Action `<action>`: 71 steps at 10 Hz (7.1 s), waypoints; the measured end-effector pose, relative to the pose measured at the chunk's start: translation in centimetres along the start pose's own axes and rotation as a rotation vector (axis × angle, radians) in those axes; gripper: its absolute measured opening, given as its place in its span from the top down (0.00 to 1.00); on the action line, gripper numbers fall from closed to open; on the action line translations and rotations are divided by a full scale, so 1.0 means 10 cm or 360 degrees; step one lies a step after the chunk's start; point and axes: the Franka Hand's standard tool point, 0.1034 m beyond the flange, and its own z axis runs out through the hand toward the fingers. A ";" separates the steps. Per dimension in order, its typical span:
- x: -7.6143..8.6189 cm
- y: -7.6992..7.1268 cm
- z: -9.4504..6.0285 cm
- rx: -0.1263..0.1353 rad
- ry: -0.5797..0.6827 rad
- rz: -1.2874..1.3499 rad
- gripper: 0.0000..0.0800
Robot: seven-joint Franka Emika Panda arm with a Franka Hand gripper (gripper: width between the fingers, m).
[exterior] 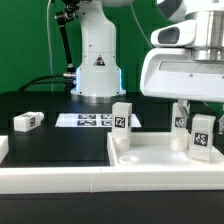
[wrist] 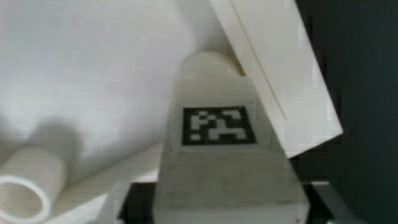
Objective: Assemble square table
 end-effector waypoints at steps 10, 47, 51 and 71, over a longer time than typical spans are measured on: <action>0.00 0.08 0.00 -0.0033 -0.0025 0.0971 0.64; 0.00 0.05 -0.01 0.0027 -0.0066 -0.0366 0.64; 0.00 0.05 0.00 0.0021 -0.0070 -0.0053 0.64; -0.07 0.11 0.01 -0.0047 -0.0166 0.1924 0.40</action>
Offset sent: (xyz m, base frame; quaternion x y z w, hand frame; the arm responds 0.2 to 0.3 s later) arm 0.0000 0.0000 0.0000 0.0000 0.0000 0.1938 0.9810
